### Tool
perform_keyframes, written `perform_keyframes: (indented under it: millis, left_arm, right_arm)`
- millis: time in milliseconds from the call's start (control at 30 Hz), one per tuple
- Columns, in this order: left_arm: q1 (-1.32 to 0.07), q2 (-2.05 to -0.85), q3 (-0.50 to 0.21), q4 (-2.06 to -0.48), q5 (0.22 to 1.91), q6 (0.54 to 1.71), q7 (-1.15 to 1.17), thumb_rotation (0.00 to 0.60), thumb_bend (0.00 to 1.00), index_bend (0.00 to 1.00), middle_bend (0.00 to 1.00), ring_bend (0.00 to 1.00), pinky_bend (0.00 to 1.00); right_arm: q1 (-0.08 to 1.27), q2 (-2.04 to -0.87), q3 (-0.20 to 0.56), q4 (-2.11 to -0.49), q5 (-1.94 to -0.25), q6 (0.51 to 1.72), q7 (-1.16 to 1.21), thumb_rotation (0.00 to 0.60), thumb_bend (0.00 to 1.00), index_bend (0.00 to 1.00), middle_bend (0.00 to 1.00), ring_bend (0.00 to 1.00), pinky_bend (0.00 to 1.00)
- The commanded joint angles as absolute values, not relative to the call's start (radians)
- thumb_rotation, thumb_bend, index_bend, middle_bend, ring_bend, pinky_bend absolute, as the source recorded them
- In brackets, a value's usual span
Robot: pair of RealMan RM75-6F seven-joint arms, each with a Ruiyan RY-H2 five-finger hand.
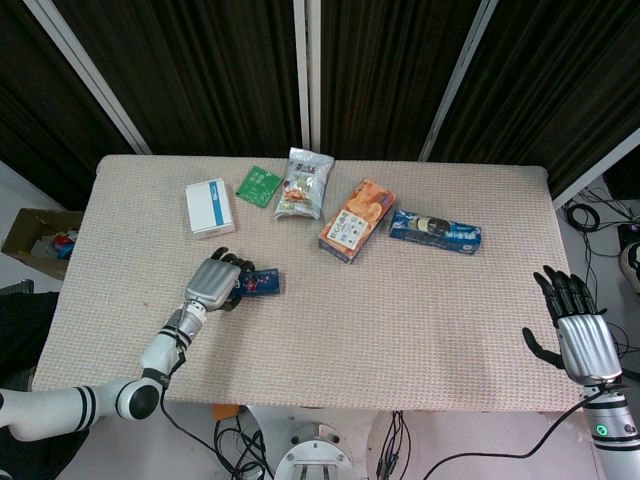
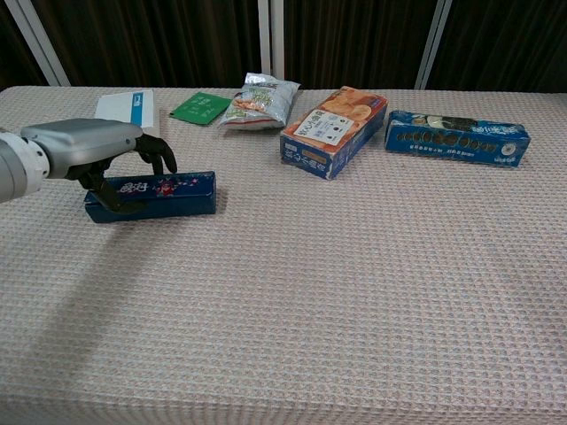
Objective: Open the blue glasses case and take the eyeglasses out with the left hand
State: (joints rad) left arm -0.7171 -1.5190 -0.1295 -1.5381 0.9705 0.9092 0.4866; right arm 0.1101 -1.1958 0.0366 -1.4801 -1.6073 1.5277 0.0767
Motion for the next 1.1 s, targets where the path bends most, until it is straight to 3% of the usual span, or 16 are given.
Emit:
perform_keyframes:
  millis: [33,233,367,433,867,1100]
  left_arm:
    - [-0.719,-1.521,-0.125,-1.538,0.968,0.915,0.491,0.597,0.35,0.28,0.32,0.20,0.12]
    - [-0.721,-1.523,-0.117,-1.537,0.969,0.936,0.499,0.595,0.38,0.31,0.34,0.22,0.12]
    - [-0.721,-1.512,-0.110,-1.547,0.973,0.941,0.499,0.502,0.43,0.32,0.36,0.22,0.12]
    - [-0.719,-1.508,-0.109,-1.551,0.982,0.946,0.493,0.482,0.45,0.33,0.37,0.22,0.12]
    - [-0.710,-1.486,-0.113,-1.523,0.989,0.952,0.433,0.452,0.49,0.38,0.38,0.23,0.13]
    - [-0.702,-1.495,-0.115,-1.448,0.957,0.978,0.467,0.445,0.49,0.26,0.27,0.19,0.13]
  right_arm:
    - [0.110,-1.196,0.037,-1.479,-1.606,1.527,0.077,0.600,0.28,0.00,0.04,0.00,0.00]
    - [0.110,-1.195,0.036,-1.478,-1.603,1.523,0.079,0.600,0.28,0.00,0.04,0.00,0.00]
    - [0.109,-1.193,0.036,-1.480,-1.601,1.522,0.080,0.600,0.28,0.00,0.04,0.00,0.00]
    - [0.108,-1.193,0.036,-1.481,-1.602,1.523,0.081,0.600,0.28,0.00,0.04,0.00,0.00]
    - [0.099,-1.188,0.031,-1.484,-1.609,1.536,0.090,0.600,0.28,0.00,0.04,0.00,0.00]
    - [0.096,-1.185,0.032,-1.490,-1.611,1.542,0.093,0.600,0.28,0.00,0.05,0.00,0.00]
